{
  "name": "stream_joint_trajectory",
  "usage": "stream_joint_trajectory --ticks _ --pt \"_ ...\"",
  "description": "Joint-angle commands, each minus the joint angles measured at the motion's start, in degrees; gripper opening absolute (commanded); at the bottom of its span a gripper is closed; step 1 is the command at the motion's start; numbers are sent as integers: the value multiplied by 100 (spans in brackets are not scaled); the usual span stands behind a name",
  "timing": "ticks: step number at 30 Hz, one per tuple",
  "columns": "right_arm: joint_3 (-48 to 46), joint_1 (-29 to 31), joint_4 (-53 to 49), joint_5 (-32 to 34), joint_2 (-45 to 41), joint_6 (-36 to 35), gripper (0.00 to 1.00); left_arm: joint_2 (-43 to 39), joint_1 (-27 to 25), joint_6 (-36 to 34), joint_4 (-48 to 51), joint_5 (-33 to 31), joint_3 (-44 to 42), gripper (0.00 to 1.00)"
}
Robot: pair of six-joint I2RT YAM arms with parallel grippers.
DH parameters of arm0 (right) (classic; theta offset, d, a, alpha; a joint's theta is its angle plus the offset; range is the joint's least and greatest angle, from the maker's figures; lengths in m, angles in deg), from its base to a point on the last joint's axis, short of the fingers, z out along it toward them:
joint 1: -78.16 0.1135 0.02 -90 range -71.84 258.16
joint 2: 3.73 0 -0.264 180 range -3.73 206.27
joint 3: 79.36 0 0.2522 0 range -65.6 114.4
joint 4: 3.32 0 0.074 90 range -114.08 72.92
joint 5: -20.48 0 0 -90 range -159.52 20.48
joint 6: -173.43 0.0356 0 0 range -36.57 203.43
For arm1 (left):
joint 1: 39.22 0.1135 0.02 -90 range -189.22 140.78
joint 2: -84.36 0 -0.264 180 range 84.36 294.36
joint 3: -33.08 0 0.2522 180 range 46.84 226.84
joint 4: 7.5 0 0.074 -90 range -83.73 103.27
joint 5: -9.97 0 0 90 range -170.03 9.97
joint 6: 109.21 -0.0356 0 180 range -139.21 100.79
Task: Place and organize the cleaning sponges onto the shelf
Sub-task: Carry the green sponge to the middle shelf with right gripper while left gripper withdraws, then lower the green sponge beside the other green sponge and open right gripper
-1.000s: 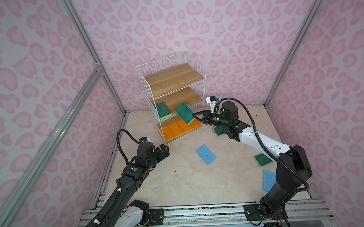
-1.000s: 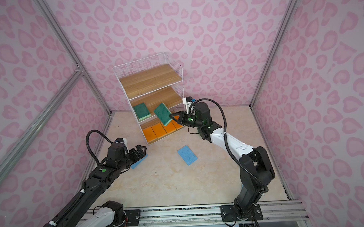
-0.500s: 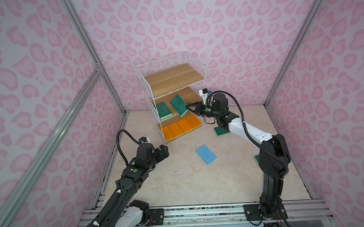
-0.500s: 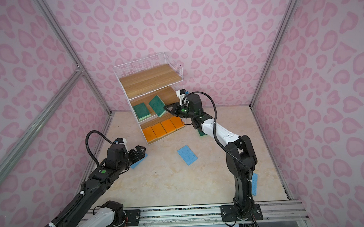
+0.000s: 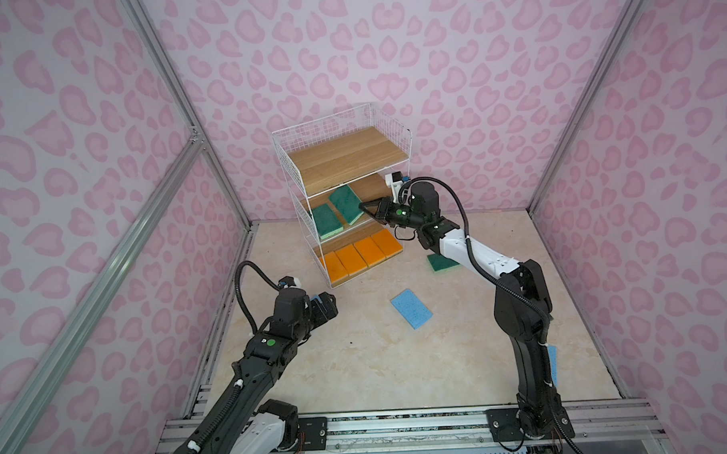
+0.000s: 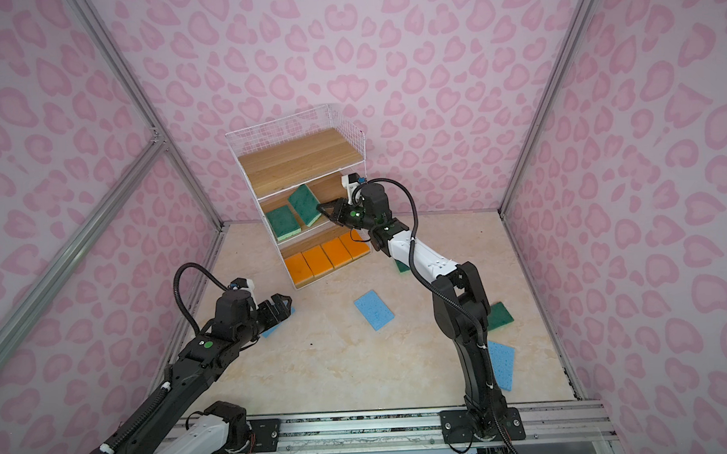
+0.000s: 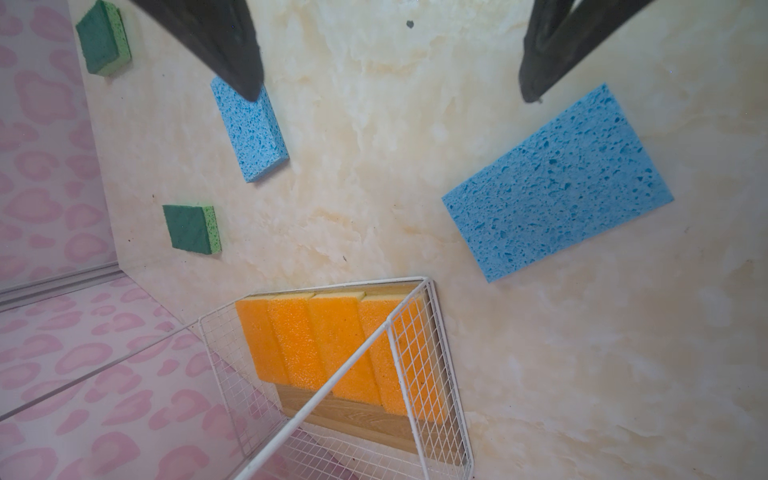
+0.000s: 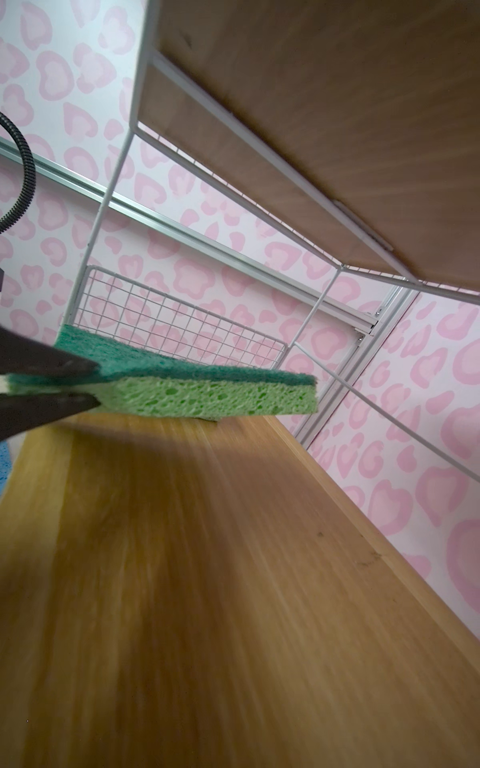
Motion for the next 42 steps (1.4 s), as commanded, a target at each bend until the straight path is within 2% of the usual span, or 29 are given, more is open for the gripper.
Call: stream_joint_trajectory --ticks 1,4,8,15,17,22,26,33,38,42 --pt "170 30 -18 -64 160 39 9 36 7 -96 -184 -12 -24 97" --pt "243 64 -54 -43 213 15 11 64 10 -96 -204 -10 -28 97" --pt "289 83 -47 -31 283 25 18 70 7 -97 -206 -2 -15 97" --pt "324 129 -19 -60 328 44 20 22 10 -87 -191 -19 -24 97" --pt "321 128 -31 -53 322 26 26 21 5 -80 -188 -19 -24 97" --pt "244 120 -202 39 173 -185 51 -5 10 -70 -184 -19 -44 98" --pt "194 137 -594 247 -2 -598 61 -31 8 -54 -177 -20 -49 98" --pt "290 311 -1730 1089 -270 -1819 65 -40 7 -48 -176 -32 -74 98" --pt "594 389 -2298 1480 -167 -2283 54 -65 1 -44 -176 -37 -72 98" --pt "716 453 -2515 1699 -94 -2517 53 -96 5 -52 -148 -48 -79 98"
